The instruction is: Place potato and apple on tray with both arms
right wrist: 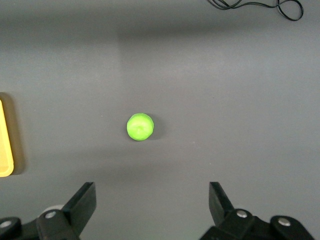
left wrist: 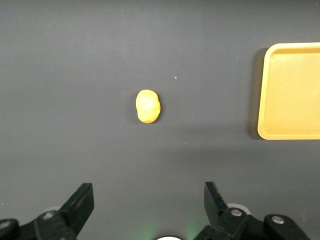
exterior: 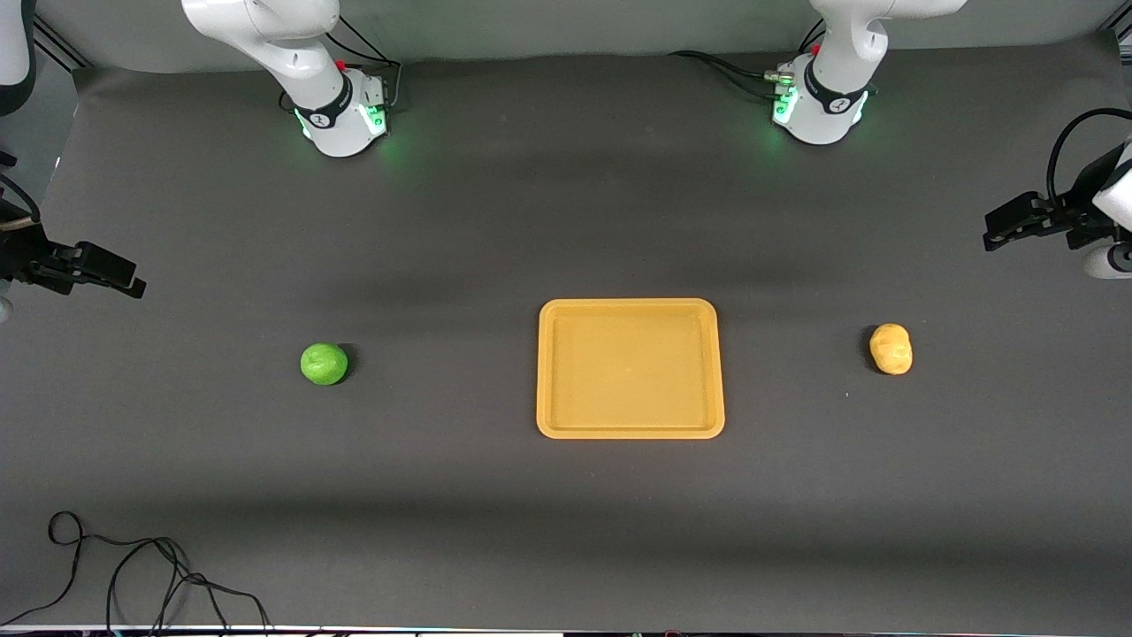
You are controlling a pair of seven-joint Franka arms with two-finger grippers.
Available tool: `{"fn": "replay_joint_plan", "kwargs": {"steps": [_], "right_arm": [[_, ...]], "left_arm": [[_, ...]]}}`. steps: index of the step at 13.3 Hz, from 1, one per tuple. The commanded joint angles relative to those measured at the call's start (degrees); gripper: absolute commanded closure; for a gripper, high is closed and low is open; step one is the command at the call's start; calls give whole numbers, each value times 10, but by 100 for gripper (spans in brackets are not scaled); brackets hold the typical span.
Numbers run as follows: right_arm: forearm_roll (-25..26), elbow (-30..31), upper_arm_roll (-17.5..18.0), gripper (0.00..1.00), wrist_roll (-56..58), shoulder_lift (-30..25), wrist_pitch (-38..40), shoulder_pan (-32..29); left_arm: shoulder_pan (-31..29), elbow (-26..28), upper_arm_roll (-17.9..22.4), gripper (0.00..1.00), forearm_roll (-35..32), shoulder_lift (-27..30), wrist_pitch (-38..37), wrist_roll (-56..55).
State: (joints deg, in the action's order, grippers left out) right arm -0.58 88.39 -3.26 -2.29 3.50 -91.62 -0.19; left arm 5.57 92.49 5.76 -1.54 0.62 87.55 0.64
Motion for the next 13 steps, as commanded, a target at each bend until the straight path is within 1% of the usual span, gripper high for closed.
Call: {"fn": "replay_joint_plan", "kwargs": {"steps": [1, 13], "right_arm": [[-7, -8, -1, 0, -7, 5, 3, 5], [-8, -1, -3, 0, 0, -3, 11, 4]], "left_arm": [[0, 9, 1, 1, 1, 10, 5, 9], [0, 9, 1, 2, 1, 10, 5, 9]]}}
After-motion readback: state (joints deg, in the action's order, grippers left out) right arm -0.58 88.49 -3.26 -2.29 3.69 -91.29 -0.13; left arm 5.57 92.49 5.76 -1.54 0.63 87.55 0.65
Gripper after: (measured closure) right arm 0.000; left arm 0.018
